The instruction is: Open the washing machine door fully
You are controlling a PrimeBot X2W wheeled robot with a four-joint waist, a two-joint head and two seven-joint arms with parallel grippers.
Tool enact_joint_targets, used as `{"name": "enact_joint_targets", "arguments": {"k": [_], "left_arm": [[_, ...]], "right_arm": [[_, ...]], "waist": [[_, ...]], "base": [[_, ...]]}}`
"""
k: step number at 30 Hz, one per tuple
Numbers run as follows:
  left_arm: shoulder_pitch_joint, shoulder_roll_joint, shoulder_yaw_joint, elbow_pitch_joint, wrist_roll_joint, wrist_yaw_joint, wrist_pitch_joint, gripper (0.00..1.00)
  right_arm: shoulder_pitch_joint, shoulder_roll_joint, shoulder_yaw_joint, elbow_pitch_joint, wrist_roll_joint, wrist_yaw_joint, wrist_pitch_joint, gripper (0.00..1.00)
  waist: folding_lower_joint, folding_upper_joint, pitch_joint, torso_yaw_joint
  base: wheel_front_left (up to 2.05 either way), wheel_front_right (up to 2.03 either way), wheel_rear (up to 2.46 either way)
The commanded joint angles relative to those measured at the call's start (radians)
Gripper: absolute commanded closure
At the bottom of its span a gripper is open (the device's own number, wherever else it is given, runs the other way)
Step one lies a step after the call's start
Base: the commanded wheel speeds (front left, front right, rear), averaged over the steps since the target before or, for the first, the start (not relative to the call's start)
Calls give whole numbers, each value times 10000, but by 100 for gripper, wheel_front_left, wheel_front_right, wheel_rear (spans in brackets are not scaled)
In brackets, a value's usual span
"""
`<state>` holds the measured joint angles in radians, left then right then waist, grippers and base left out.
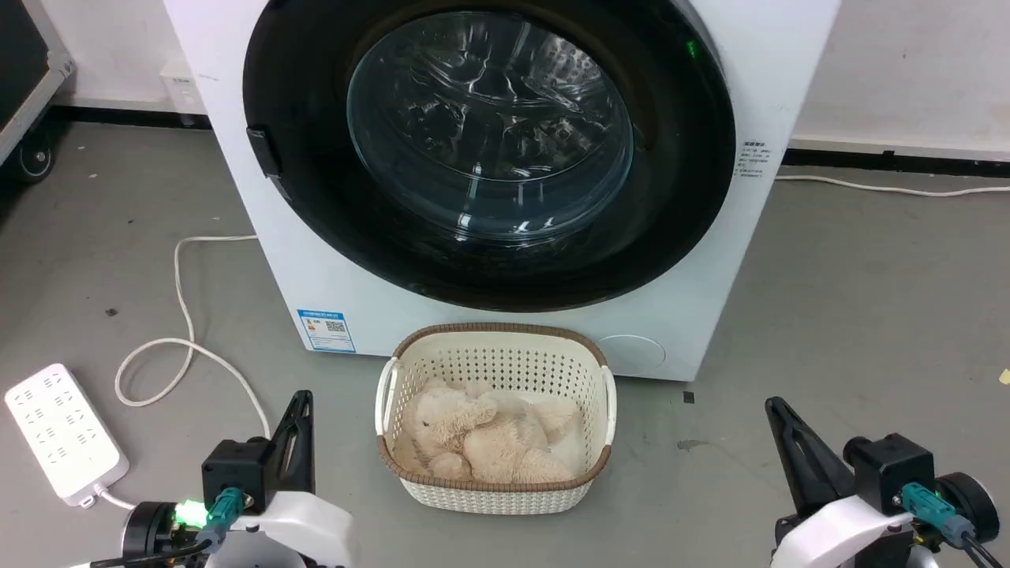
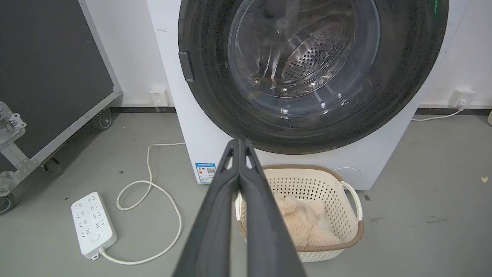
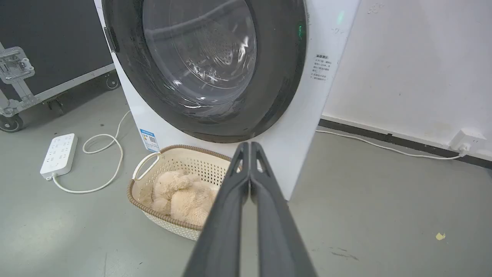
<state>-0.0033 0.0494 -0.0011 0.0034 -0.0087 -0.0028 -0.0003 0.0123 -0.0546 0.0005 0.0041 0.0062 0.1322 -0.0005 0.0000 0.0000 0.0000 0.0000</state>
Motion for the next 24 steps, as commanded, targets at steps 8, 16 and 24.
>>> {"name": "enact_joint_targets", "arguments": {"k": [8, 16, 24], "left_arm": [[33, 8, 11, -34, 87, 28, 3, 100], [33, 8, 11, -34, 87, 28, 3, 100], [33, 8, 11, -34, 87, 28, 3, 100]], "right_arm": [[-123, 43, -5, -41, -62, -15, 5, 100], [-123, 43, -5, -41, -62, -15, 5, 100], [-123, 43, -5, -41, -62, -15, 5, 100]], "waist": [[0, 0, 0, 0], [0, 0, 0, 0], [0, 0, 0, 0]], "base": [[0, 0, 0], [0, 0, 0], [0, 0, 0]]}}
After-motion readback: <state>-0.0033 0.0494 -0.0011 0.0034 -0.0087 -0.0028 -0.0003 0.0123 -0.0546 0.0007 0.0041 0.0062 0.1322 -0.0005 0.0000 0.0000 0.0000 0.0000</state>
